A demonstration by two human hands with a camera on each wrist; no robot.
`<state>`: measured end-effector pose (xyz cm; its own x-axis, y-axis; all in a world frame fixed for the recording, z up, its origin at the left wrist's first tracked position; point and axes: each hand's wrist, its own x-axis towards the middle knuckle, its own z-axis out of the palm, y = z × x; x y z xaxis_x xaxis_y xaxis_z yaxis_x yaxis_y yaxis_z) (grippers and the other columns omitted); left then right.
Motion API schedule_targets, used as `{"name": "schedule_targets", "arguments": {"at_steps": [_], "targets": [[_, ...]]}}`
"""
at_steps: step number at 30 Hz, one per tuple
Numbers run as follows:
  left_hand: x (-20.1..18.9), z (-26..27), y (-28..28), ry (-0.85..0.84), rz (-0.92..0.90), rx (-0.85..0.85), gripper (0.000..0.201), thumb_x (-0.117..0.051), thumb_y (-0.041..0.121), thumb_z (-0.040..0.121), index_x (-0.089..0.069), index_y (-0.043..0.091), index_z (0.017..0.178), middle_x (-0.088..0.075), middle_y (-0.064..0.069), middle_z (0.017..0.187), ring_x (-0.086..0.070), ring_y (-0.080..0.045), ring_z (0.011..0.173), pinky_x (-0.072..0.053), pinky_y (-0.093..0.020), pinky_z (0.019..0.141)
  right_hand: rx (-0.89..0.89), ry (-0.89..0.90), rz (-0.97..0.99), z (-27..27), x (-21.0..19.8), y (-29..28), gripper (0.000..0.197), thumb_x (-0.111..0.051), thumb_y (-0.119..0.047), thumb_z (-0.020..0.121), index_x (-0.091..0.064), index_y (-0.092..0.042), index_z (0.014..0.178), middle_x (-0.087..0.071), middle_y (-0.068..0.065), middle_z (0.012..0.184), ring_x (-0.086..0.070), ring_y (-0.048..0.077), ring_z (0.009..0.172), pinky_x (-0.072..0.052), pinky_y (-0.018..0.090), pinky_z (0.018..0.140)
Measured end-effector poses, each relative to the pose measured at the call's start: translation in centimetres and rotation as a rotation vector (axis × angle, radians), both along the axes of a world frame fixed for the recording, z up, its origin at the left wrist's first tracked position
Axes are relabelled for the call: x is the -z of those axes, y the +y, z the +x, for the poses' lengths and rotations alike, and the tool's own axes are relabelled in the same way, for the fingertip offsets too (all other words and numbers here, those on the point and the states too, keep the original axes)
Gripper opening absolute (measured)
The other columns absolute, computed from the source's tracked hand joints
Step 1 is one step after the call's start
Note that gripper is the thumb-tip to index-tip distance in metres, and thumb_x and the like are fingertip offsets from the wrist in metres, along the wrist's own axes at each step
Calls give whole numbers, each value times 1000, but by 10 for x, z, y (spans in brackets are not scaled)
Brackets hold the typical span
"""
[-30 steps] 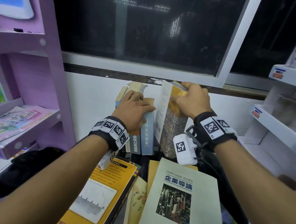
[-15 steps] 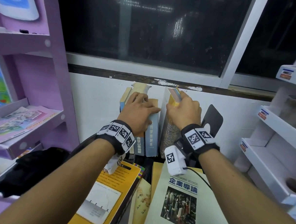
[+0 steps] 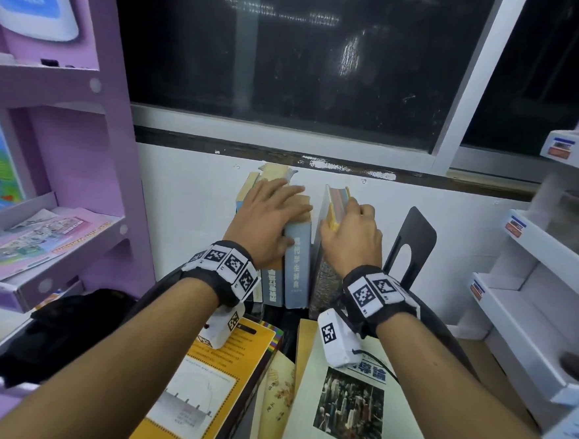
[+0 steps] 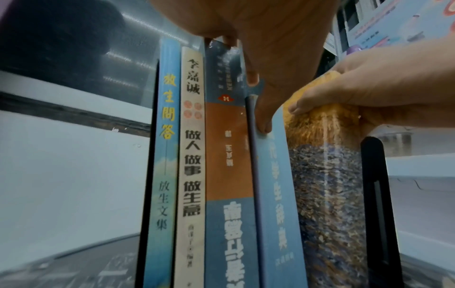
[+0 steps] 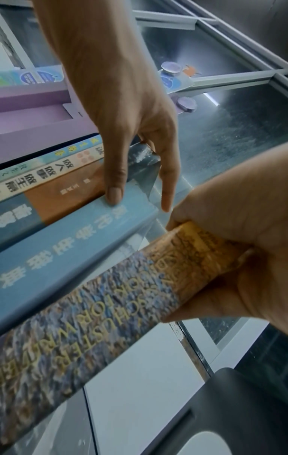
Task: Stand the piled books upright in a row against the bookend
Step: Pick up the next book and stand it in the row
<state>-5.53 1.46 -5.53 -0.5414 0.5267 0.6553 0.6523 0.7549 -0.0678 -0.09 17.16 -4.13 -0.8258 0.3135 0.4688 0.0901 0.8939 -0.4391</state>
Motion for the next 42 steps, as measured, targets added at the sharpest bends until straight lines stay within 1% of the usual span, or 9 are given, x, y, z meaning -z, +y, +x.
{"name": "schedule_targets", "arguments": {"at_steps": [3,6,9,11,13,19,22,28,42], "targets": [[2,2,-6,-25,101,-132,88,-79,49,65,-37,32,141,-28,-1,153,-16,-27,144,-6,-46,118,-20,-11,1,-1,0,0,57,-52,-37,91,-38,-8,138,-43,14,130,-54,40,106,-43,41,88],[5,2,-12,-148,247,-227,104,-79,57,60,-24,32,146,-25,0,154,-15,-24,144,-12,-50,117,-52,-43,-5,1,-3,2,64,-57,-43,87,-37,-10,138,-43,13,130,-52,38,110,-42,40,90],[7,-1,-15,-300,378,-129,107,-85,49,58,-26,30,145,-27,-1,152,-22,-24,141,-25,-47,115,-103,-128,11,3,-7,11,84,-73,-45,74,-34,-13,141,-40,11,134,-49,33,119,-42,39,96],[7,-2,-14,-335,412,-81,102,-87,41,59,-31,30,143,-27,-1,152,-23,-23,140,-28,-43,115,-142,-211,30,4,-11,20,103,-84,-41,63,-28,-14,145,-39,9,138,-45,30,124,-42,38,98],[6,-3,-12,-342,417,-67,98,-87,38,60,-33,30,141,-27,1,152,-23,-22,140,-27,-40,115,-176,-252,33,5,-13,27,110,-89,-36,58,-27,-13,146,-43,10,137,-43,29,126,-42,38,98],[4,0,-1,-337,404,-15,92,-87,33,61,-38,30,139,-31,2,151,-25,-21,139,-27,-38,114,-229,-240,95,2,-13,29,115,-92,-34,56,-24,-11,146,-54,10,131,-50,29,120,-44,38,94],[4,0,3,-308,380,-16,90,-86,34,62,-38,30,138,-33,3,150,-28,-21,138,-30,-38,111,-244,-203,95,1,-11,31,109,-92,-34,56,-30,-13,143,-58,9,125,-54,30,115,-45,38,89],[4,-2,2,-294,359,-31,92,-86,38,61,-37,33,139,-34,4,150,-30,-21,137,-33,-40,110,-251,-175,99,0,-9,34,109,-88,-35,61,-25,-15,148,-55,9,135,-52,30,121,-43,39,94],[6,-5,2,-302,393,11,93,-88,35,59,-40,30,138,-35,2,149,-30,-21,138,-28,-38,113,-277,-115,19,-10,-6,36,104,-90,-28,60,-32,-14,146,-57,9,132,-53,29,119,-46,37,95]]}}
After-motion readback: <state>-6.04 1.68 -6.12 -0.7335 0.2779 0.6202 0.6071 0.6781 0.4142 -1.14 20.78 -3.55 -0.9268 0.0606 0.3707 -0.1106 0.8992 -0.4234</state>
